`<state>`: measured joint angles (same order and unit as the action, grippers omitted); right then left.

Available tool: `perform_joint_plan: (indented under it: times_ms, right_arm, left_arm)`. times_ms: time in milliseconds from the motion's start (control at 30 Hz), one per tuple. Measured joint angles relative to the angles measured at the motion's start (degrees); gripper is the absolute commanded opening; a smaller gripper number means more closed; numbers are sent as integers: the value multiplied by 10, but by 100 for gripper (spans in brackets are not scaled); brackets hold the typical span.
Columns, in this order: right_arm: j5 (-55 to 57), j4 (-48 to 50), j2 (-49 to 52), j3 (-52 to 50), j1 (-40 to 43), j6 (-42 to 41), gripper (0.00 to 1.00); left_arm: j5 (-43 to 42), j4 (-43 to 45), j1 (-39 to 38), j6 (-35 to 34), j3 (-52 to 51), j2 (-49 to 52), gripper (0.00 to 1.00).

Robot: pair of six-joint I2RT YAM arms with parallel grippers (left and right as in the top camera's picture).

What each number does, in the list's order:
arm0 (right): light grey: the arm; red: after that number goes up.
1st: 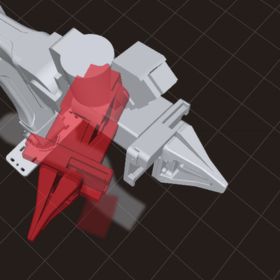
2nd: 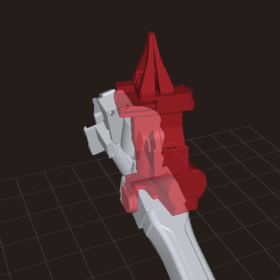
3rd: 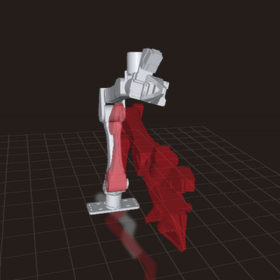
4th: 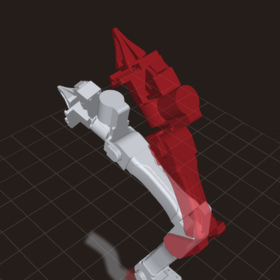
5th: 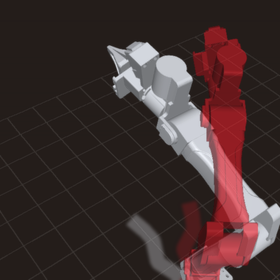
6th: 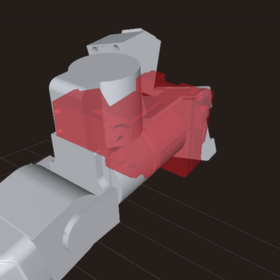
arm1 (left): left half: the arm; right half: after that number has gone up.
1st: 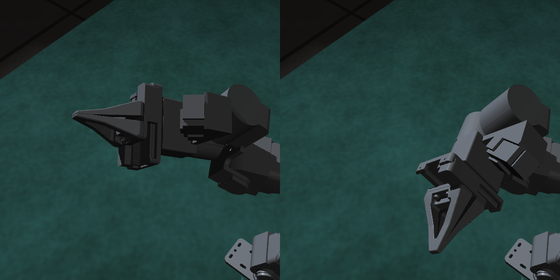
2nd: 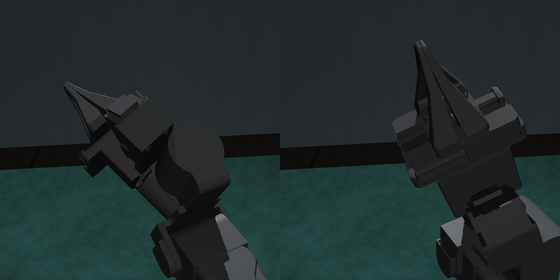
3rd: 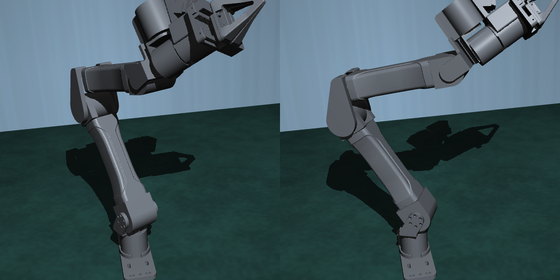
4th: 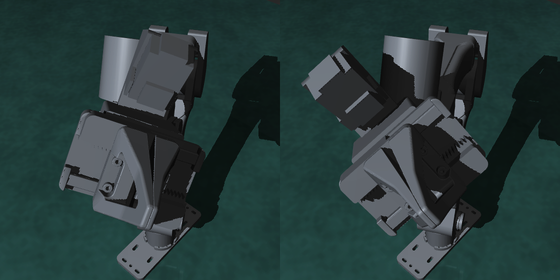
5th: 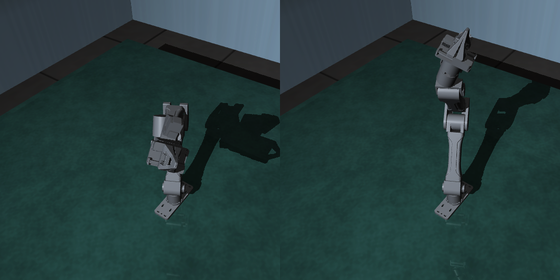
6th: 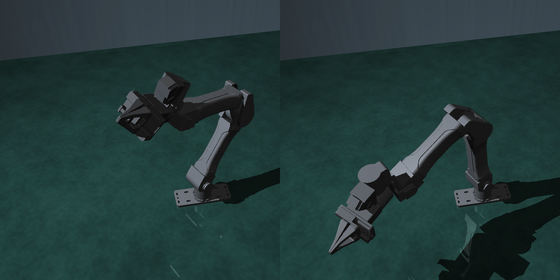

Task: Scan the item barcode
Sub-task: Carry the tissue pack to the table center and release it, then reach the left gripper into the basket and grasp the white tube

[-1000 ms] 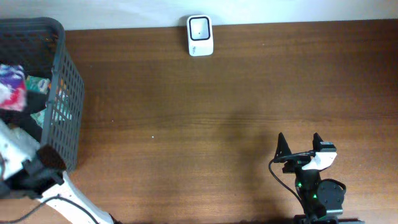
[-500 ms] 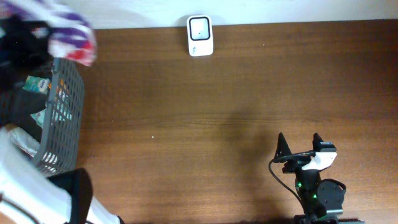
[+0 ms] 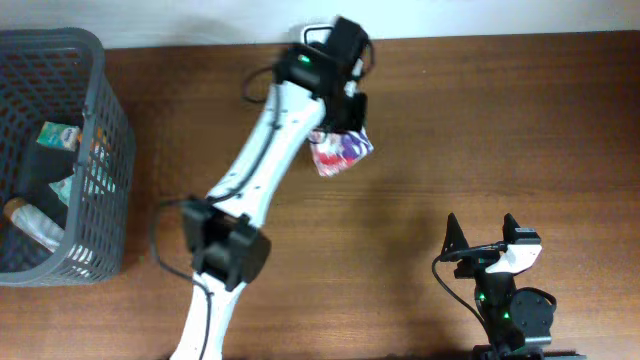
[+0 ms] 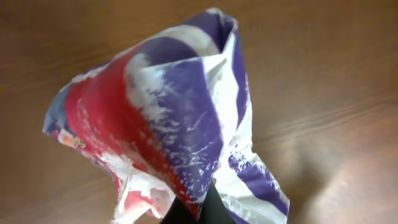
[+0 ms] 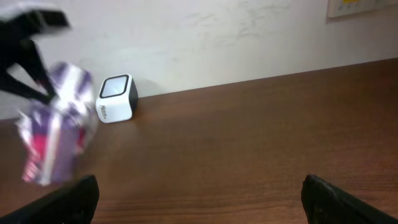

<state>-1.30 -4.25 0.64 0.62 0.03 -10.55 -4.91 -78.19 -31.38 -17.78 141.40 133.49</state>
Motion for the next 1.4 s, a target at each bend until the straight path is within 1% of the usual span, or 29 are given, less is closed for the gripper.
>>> perform_joint_plan:
  times_ms: [33, 100, 133, 167, 200, 333, 400, 433, 467, 533, 633, 667, 700, 767, 833, 967, 1033, 1067, 1133, 1200, 1300, 1400]
  right_arm:
    - [0, 0, 0, 0, 0, 0, 99]
    - [0, 0, 0, 0, 0, 0, 99]
    - [0, 0, 0, 0, 0, 0, 99]
    - [0, 0, 0, 0, 0, 0, 99]
    - [0, 0, 0, 0, 0, 0, 99]
    - [0, 0, 0, 0, 0, 0, 99]
    - [0, 0, 0, 0, 0, 0, 99]
    - [0, 0, 0, 0, 0, 0, 99]
    - [0, 0, 0, 0, 0, 0, 99]
    - [0, 0, 0, 0, 0, 0, 99]
    - [0, 0, 0, 0, 0, 0, 99]
    - [0, 0, 0, 0, 0, 0, 99]
    - [0, 0, 0, 0, 0, 0, 99]
    - [0, 0, 0, 0, 0, 0, 99]
    - [0, 0, 0, 0, 0, 0, 99]
    - [0, 0, 0, 0, 0, 0, 99]
    - [0, 0, 0, 0, 0, 0, 98]
    - [0, 0, 0, 0, 0, 0, 99]
    - [0, 0, 0, 0, 0, 0, 99]
    - [0, 0, 0, 0, 0, 0, 99]
    - [0, 0, 0, 0, 0, 0, 99]
    - [0, 0, 0, 0, 0, 0, 99]
  left_arm:
    - [2, 16, -10, 1, -10, 16, 29]
    - [5, 36, -23, 4, -17, 39, 33]
    - [5, 37, -27, 5, -17, 49, 41]
    - [5, 37, -30, 5, -18, 57, 54]
    - [6, 37, -31, 6, -19, 60, 62]
    - [9, 25, -31, 9, -17, 60, 71]
    - [9, -5, -29, 9, 9, 61, 82]
    - [9, -20, -28, 8, 28, 61, 93]
    - [9, -43, -23, 15, 67, 60, 96]
    - [9, -70, -13, 26, 125, 60, 98]
    - [9, -116, 20, 33, 249, 55, 99]
    - [9, -123, 31, 35, 268, 50, 99]
    - [9, -141, 49, 35, 303, 47, 98]
    - [9, -157, 88, 35, 344, 34, 96]
    - [12, -166, 156, 35, 373, 2, 92]
    - [20, -172, 277, 30, 375, -58, 95]
    - [24, -169, 371, 21, 375, -91, 96]
    - [25, -168, 403, 21, 375, -103, 99]
    - [44, -183, 498, 14, 376, -130, 99]
    - [61, -183, 552, 11, 359, -141, 99]
    - [94, -183, 611, 0, 263, -149, 99]
    - [135, -181, 639, -22, 113, -144, 99]
